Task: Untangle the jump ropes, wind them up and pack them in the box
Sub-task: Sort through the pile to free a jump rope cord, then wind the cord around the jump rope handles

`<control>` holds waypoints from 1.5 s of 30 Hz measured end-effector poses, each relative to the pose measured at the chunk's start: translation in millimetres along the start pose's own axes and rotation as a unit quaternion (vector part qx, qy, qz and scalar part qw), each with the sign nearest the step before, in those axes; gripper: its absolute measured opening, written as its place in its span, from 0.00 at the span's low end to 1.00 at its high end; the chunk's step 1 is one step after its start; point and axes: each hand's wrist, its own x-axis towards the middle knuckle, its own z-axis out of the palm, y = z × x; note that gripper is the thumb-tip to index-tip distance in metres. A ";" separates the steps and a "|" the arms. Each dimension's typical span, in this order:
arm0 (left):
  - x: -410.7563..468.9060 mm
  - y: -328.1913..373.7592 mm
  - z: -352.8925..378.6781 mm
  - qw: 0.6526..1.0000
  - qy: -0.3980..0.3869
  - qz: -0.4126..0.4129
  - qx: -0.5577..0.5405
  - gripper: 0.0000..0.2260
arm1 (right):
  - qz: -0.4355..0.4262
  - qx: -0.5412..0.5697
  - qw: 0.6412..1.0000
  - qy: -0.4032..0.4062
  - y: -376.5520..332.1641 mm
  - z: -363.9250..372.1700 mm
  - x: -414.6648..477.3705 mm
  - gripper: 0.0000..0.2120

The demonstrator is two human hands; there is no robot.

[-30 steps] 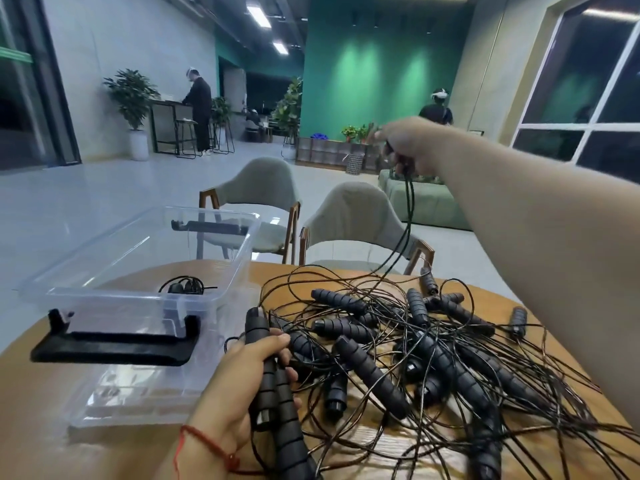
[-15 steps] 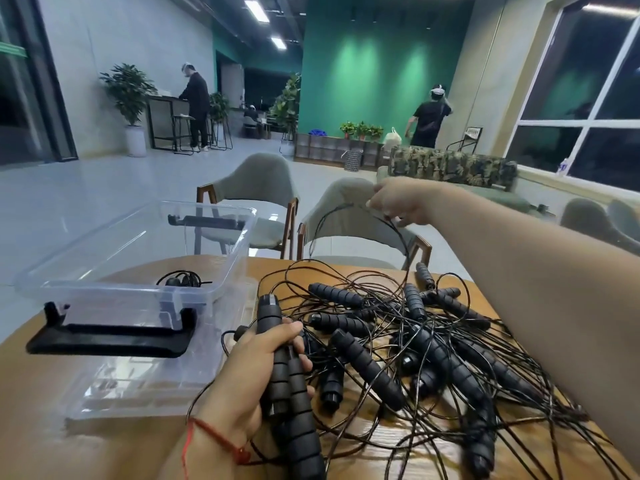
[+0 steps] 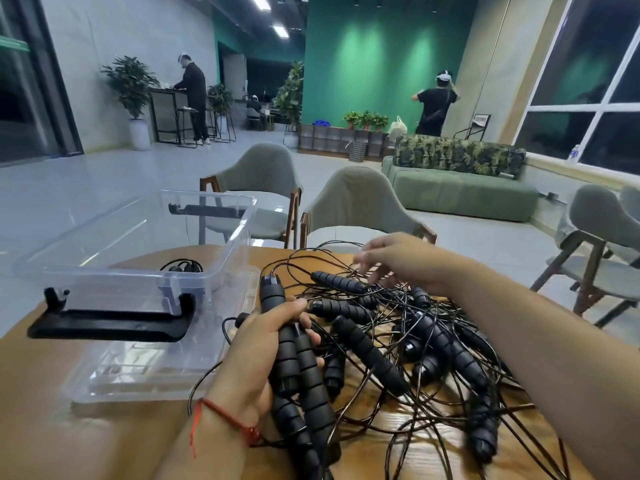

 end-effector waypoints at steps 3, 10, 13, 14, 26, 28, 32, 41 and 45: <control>3.8 1.4 -0.9 0.999 0.020 0.030 0.004 0.09 | 0.010 0.088 0.990 -0.113 9.9 38.9 -45.5 0.11; 7.8 1.3 -2.5 0.995 0.063 0.076 0.032 0.13 | 0.017 0.215 0.960 -0.179 35.2 116.6 -104.6 0.21; 10.2 -3.8 -0.3 0.980 0.102 0.112 0.129 0.11 | 0.001 0.258 0.961 -0.098 46.2 126.4 -108.8 0.15; 10.3 -4.4 -1.0 0.975 0.112 0.120 0.149 0.09 | -0.001 0.277 0.959 -0.067 50.1 128.2 -109.5 0.14; 10.6 -43.8 22.3 0.981 0.043 0.067 0.175 0.11 | -0.027 0.457 0.889 0.028 77.5 146.9 -116.5 0.21; 13.9 -49.6 21.2 0.981 0.032 0.058 0.182 0.12 | -0.035 0.453 0.890 0.038 81.9 148.3 -115.2 0.20; 19.7 -54.9 18.3 0.989 0.016 0.032 0.145 0.16 | -0.052 0.441 0.894 0.053 87.4 146.6 -112.7 0.20; 23.5 -58.7 10.3 0.985 -0.013 0.058 0.164 0.16 | -0.068 0.424 0.901 0.070 89.4 140.6 -111.4 0.19; 20.4 -60.3 14.8 0.991 -0.002 0.050 0.128 0.17 | -0.085 0.402 0.908 0.085 87.9 142.6 -113.8 0.21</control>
